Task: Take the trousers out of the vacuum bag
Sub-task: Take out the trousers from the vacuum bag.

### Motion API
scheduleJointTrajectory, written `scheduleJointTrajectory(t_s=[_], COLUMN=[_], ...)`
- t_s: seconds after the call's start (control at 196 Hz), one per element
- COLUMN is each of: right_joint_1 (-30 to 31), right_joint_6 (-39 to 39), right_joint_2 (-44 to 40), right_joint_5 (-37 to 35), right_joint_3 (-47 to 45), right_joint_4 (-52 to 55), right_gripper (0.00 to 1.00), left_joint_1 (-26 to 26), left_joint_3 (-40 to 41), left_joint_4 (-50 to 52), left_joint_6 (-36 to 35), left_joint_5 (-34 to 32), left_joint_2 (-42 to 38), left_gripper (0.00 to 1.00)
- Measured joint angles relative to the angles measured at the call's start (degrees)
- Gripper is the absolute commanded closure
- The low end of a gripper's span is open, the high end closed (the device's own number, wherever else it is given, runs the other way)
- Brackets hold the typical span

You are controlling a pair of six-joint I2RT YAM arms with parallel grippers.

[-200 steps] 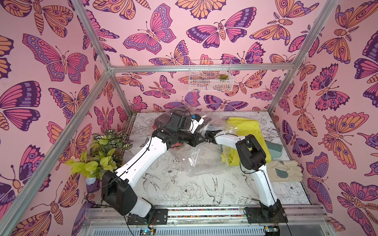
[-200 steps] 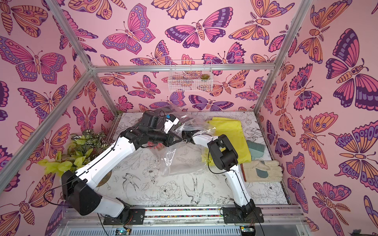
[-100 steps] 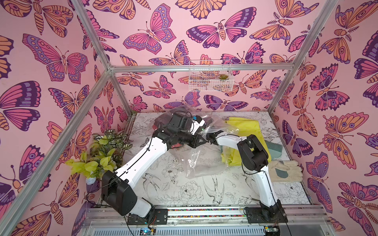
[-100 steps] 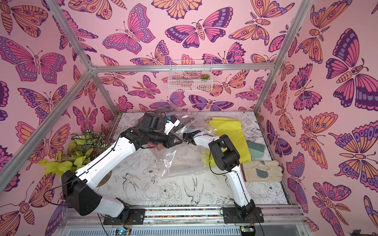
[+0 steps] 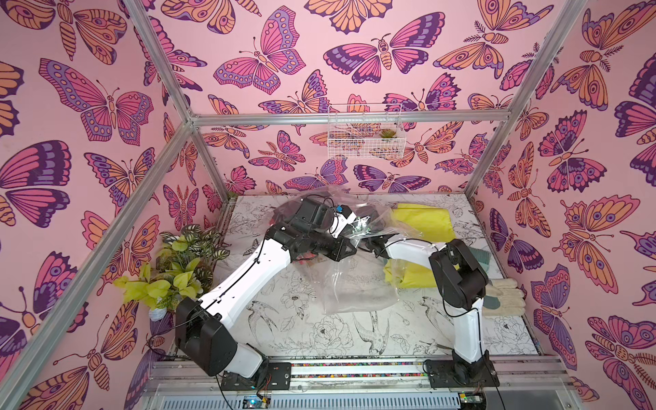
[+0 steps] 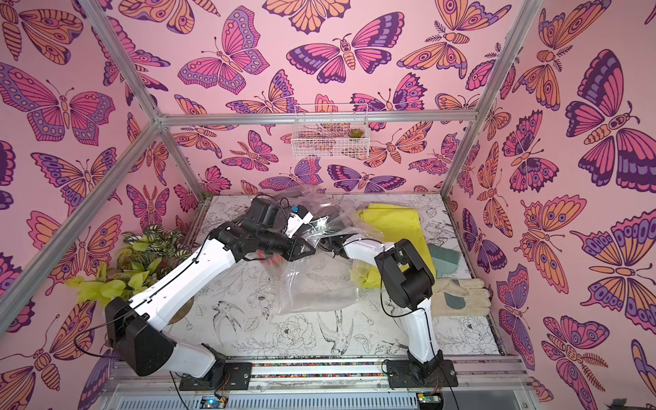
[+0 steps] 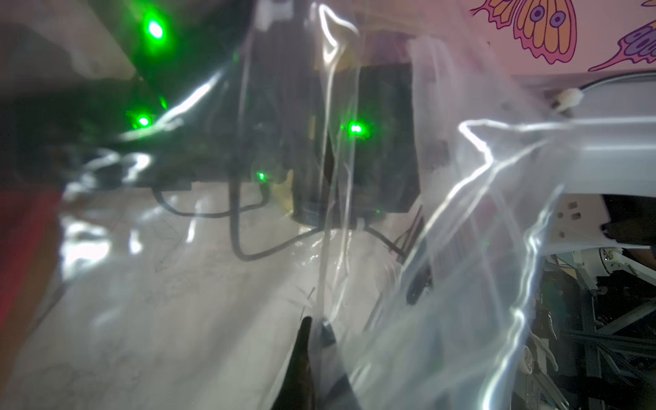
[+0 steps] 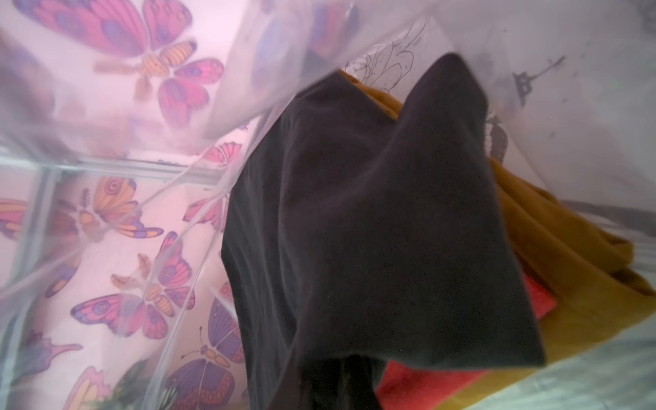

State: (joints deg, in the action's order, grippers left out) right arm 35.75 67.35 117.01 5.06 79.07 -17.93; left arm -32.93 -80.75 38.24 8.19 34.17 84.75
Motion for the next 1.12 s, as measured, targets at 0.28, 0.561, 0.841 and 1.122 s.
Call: scheduleJointTrajectory(t_s=[0.28,0.561,0.841,1.122], right_joint_1=[0.5,0.4,0.4,0.4], right_joint_6=[-0.9,-1.0,3.0,6.8], right_joint_2=[-5.9,-6.2,-3.5,-2.6], right_joint_5=[0.7,5.4,13.0,17.8], right_joint_3=[-7.5,-11.1,-11.0,-11.0], right_joint_4=[-2.8,-12.3,-25.9,-32.4], right_gripper=[1.00,1.00,1.00,1.00], left_joint_1=[-0.5,-0.5,-0.5,-0.5], left_joint_3=[0.7,1.1,1.3,2.3], left_joint_4=[-0.1,-0.1,-0.2,-0.2], left_joint_6=[0.7,2.4,3.0,3.4], left_joint_5=[-1.0,-1.0,-1.8,-4.1], left_joint_2=[-1.1,-1.8,-4.2,-4.9], left_gripper=[1.00,1.00,1.00,1.00])
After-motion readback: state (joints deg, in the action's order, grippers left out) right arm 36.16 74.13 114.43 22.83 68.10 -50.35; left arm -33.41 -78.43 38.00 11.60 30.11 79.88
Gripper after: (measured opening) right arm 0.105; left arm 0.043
